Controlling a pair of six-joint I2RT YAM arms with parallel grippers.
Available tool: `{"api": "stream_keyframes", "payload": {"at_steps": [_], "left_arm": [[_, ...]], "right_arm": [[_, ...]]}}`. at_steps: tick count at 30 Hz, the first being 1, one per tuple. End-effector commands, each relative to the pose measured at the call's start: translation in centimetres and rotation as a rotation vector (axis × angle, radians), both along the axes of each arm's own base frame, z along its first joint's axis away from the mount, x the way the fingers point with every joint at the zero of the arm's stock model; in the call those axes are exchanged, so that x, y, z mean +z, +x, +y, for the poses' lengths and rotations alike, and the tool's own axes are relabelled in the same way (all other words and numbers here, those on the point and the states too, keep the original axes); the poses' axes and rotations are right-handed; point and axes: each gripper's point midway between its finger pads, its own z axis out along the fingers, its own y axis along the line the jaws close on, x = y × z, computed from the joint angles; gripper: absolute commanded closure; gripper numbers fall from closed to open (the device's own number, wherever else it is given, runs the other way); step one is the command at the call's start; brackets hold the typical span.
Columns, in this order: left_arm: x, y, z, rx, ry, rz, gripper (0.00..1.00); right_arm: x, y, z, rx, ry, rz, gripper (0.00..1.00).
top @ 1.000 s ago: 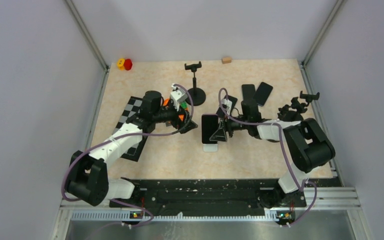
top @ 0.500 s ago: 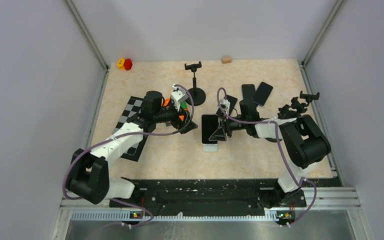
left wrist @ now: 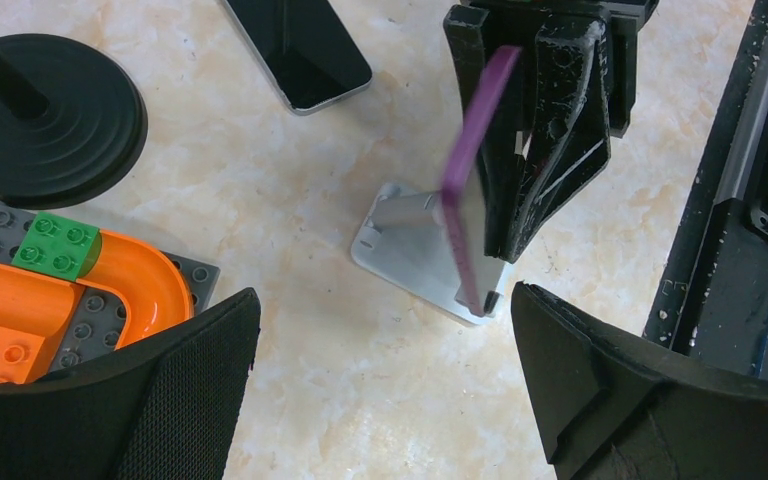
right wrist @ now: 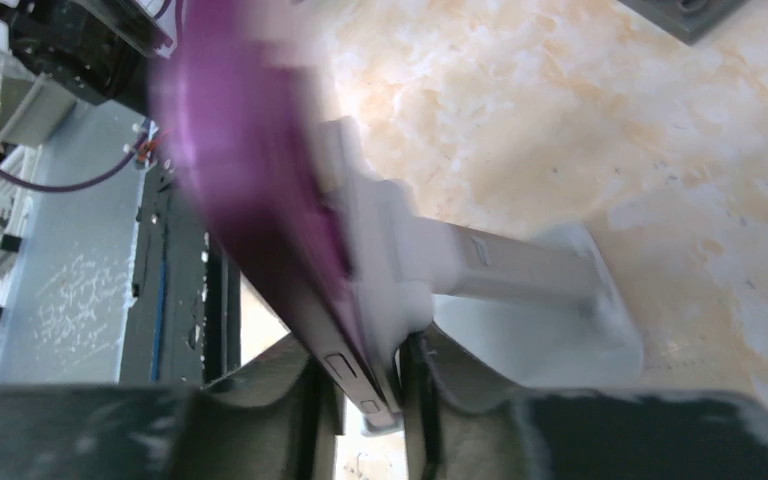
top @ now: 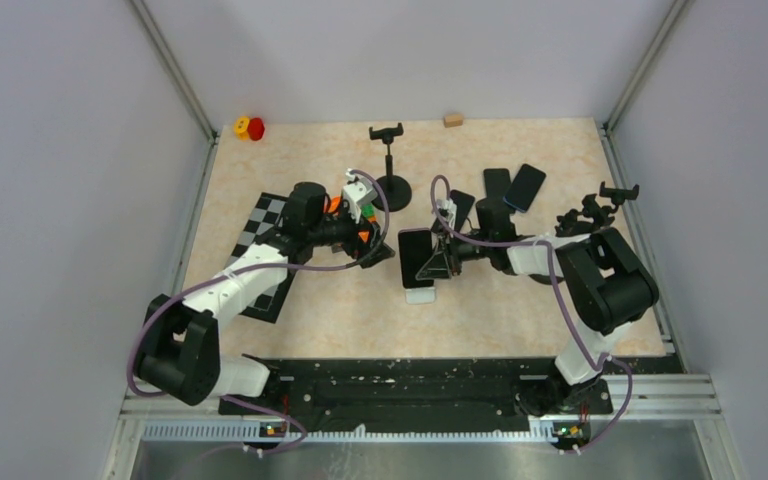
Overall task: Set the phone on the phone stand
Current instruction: Pick up the phone stand with the phone at the center of the board.
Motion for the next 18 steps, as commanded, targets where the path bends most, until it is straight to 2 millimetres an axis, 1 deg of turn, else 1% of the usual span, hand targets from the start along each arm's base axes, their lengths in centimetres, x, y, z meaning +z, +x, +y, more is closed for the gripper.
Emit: {"api": "stream_keyframes", "payload": {"at_steps": [1,4,7,8,11,14,18], "left_arm": [[1.5,0.4,-0.2,-0.009,-0.018,-0.058,0.01],[1.7,0.3,-0.1,-0.009,-0.019,-0.064,0.01],[2.1,0.2,-0.1,-0.008,-0.022,-0.075,0.01],[2.3,0.2,0.0,-0.007,-0.023,-0.081,0.01],[2.7,0.1,0.0,-0.007,-0.028,-0.095,0.01],[3.3,-0.1,0.1,-0.007,-0.037,-0.108,0.01],[3.4,-0.2,0.1,-0.008,-0.040,-0.112,0.01]], "right_arm": [[2.3,0.7,1.2,0.060,0.059,-0.088,0.83],[2.7,0.7,1.2,0.069,0.064,-0.093,0.91],[3.8,0.9,1.1,0.073,0.074,-0.113,0.98],[4.4,1.0,1.1,0.076,0.082,-0.123,1.00],[6.7,1.7,0.6,0.060,0.106,-0.166,1.00],[9.3,3.1,-0.4,0.025,0.126,-0.218,1.00],[12.5,6.5,-2.0,-0.055,0.150,-0.256,1.00]]}}
